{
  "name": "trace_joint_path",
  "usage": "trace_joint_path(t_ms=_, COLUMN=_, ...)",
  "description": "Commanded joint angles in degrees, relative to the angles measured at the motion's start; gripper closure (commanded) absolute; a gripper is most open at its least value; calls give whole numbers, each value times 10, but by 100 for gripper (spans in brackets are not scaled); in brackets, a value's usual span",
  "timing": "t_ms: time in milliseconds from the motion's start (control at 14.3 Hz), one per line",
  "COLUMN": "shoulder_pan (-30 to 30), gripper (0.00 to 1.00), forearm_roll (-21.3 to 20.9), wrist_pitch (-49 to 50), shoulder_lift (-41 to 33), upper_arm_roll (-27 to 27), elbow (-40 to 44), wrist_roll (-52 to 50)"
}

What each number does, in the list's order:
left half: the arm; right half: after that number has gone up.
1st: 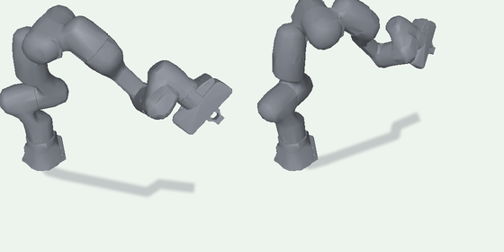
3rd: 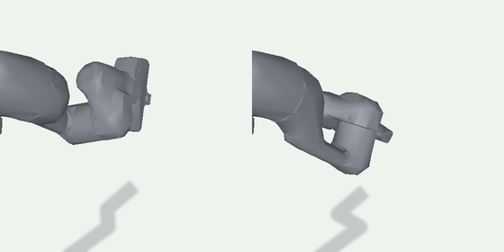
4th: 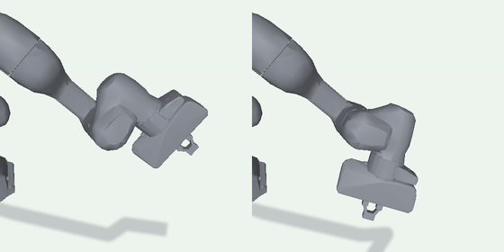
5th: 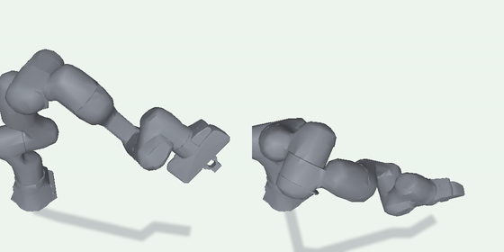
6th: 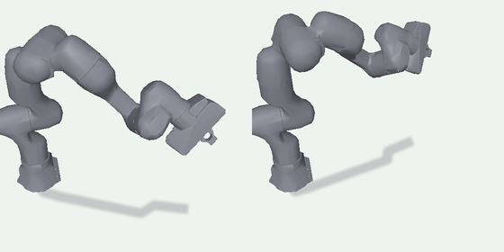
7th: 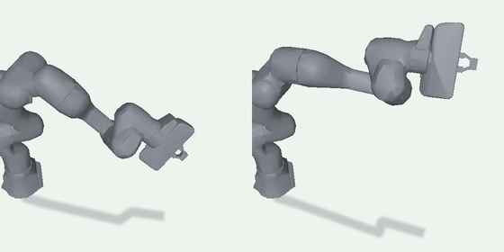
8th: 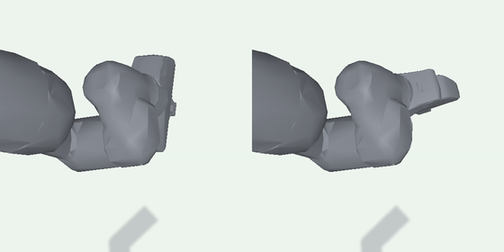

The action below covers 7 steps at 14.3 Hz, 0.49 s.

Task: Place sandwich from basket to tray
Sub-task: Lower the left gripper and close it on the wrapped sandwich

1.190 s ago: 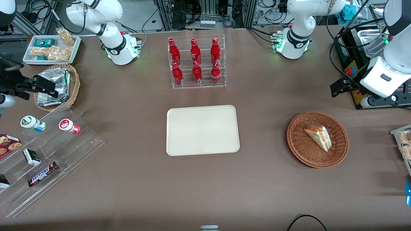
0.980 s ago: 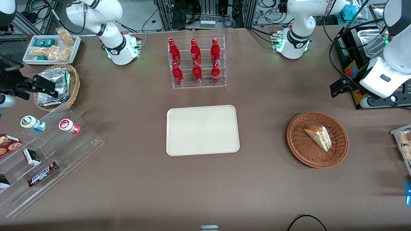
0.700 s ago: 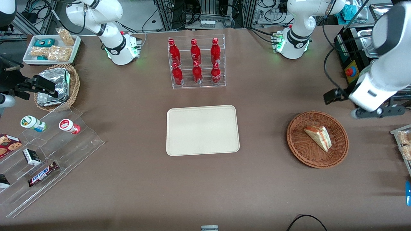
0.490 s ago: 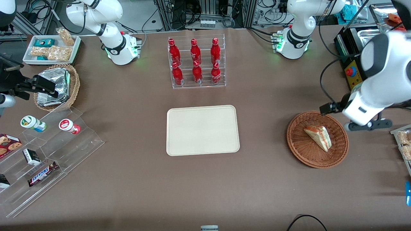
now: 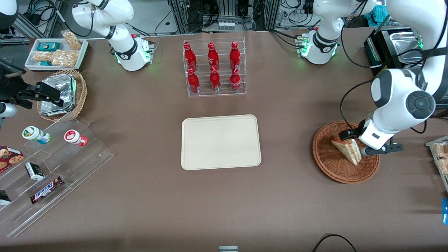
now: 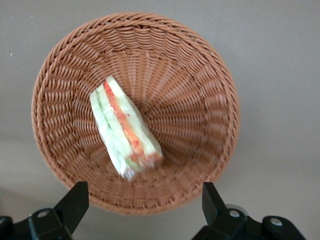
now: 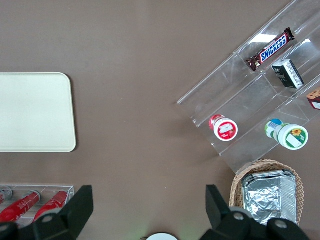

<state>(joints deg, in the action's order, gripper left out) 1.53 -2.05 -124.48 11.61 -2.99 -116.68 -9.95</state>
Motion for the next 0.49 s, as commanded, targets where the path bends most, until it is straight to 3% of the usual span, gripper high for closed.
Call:
trace_joint_path(t_ms=0, shoulder_pan=3, gripper=0, forearm_roll=5, wrist_pitch=-36, shoulder_lift=4, upper_arm_roll=3, elbow=-15, wrist_roll=-42)
trace_joint_path(t_ms=420, shoulder_pan=2, gripper=0, forearm_roll=3, wrist_pitch=-59, shoulder_lift=14, upper_arm_roll=6, elbow=-9, wrist_roll=-326)
